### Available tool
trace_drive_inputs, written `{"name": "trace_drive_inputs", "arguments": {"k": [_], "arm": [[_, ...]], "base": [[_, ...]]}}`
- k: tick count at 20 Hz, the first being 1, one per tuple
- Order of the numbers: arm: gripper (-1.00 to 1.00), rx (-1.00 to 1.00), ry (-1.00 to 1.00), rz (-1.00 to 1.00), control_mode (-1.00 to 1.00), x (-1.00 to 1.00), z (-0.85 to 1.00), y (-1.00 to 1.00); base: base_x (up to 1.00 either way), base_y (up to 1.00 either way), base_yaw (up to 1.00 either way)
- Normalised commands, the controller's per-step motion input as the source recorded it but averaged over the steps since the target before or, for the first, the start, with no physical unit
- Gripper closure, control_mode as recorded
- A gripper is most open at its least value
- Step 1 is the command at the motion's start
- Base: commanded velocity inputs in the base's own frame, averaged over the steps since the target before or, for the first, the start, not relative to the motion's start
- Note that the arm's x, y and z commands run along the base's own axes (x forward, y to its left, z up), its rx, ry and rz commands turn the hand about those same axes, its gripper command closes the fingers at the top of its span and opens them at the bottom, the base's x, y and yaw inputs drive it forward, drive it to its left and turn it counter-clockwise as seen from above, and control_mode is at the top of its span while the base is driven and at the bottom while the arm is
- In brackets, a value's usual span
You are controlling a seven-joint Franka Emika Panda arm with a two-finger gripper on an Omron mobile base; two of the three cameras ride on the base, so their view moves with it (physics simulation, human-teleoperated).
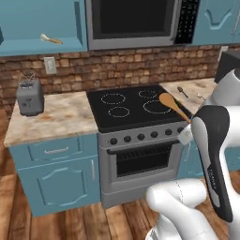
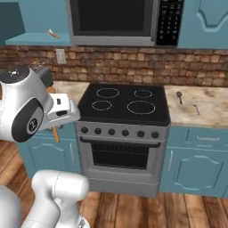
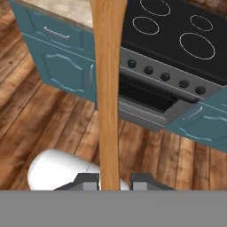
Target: Organize the utensils by type. Pick up the wooden spoons from the counter and place them in the open cabinet. Then pick up the metallic utensils from the counter and place them in the open drawer.
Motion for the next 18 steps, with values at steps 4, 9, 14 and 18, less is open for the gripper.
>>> {"name": "trace_drive_inputs", "arguments": {"k": [4,9,14,18], "arm": [[1.0,0.0,0.0,0.0,1.0,0.0,0.0,0.0],[1.0,0.0,0.0,0.0,1.0,0.0,0.0,0.0],[1.0,0.0,0.0,0.0,1.0,0.0,0.0,0.0],[1.0,0.0,0.0,0.0,1.0,0.0,0.0,0.0]], "base": [[0.0,0.86,0.09],[0.0,0.66,0.11],[0.08,0.54,0.1],[0.34,0.5,0.12]]}}
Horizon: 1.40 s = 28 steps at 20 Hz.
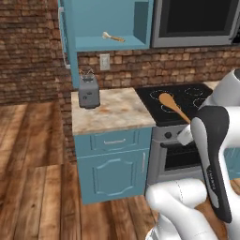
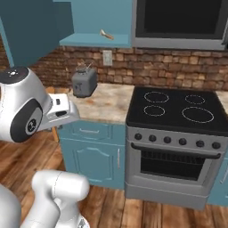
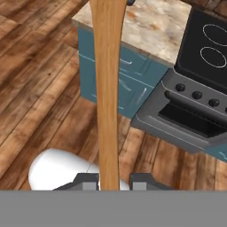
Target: Organize the utensils by type. Pick up the wooden spoons from the counter and place them in the open cabinet. Then pick up the metallic utensils from the counter and place them in the open drawer.
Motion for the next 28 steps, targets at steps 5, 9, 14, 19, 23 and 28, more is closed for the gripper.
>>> {"name": "trace_drive_inputs", "arguments": {"k": [5,9,14,19,23,28], "arm": [[1.0,0.0,0.0,0.0,1.0,0.0,0.0,0.0],[1.0,0.0,0.0,0.0,1.0,0.0,0.0,0.0],[1.0,0.0,0.0,0.0,1.0,0.0,0.0,0.0],[1.0,0.0,0.0,0.0,1.0,0.0,0.0,0.0],[1.0,0.0,0.0,0.0,1.0,0.0,0.0,0.0],[1.0,0.0,0.0,0.0,1.0,0.0,0.0,0.0]], "base": [[0.63,0.36,0.11],[0.7,0.0,0.03],[0.72,0.0,0.0],[0.67,0.0,0.0],[0.64,0.0,0.0],[0.59,0.0,0.0]]}}
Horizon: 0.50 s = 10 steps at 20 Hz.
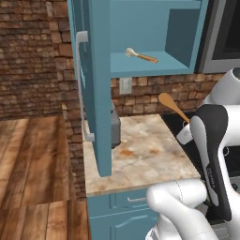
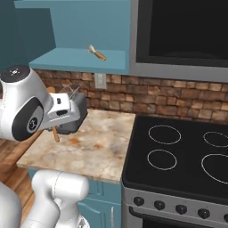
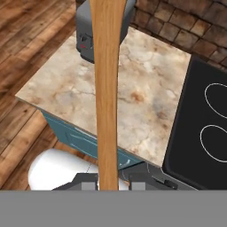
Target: Organize the utensils by type. Pick up the wooden spoons from the counter and place them in the open cabinet. Then pick up the metallic utensils from the counter and place them in the open drawer.
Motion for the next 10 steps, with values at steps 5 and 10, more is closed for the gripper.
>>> {"name": "trace_drive_inputs", "arguments": {"k": [5,10], "arm": [[1.0,0.0,0.0,0.0,1.0,0.0,0.0,0.0],[1.0,0.0,0.0,0.0,1.0,0.0,0.0,0.0]], "base": [[0.46,0.0,0.0],[0.33,0.0,0.0]]}}
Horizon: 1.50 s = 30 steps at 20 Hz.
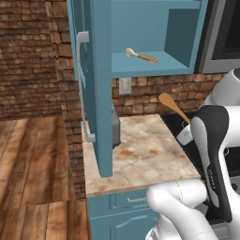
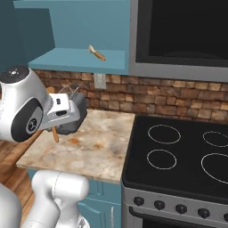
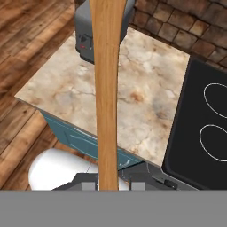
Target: Organize the utensils by type. Pick up the wooden spoons from the counter and place them in the open cabinet. Then pick up the metallic utensils from the counter and place them in the open drawer.
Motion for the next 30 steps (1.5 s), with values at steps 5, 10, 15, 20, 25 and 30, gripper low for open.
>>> {"name": "trace_drive_inputs", "arguments": {"k": [5,10,15,20,25,30], "arm": [[1.0,0.0,0.0,0.0,1.0,0.0,0.0,0.0],[1.0,0.0,-0.02,0.0,-1.0,0.0,0.13,0.02],[1.0,0.0,-0.03,0.02,-1.0,0.0,0.21,0.0],[1.0,0.0,-0.05,0.0,-1.0,0.07,0.29,0.0],[1.0,-0.04,-0.11,0.04,-1.0,0.34,0.24,0.0],[1.0,-0.09,-0.09,0.04,-1.0,0.54,0.06,0.0]], "base": [[0.02,0.0,0.0],[0.0,0.0,0.0],[0.0,0.0,0.0],[0.0,0.0,0.0],[0.0,0.0,0.0],[0.0,0.0,0.0]]}}
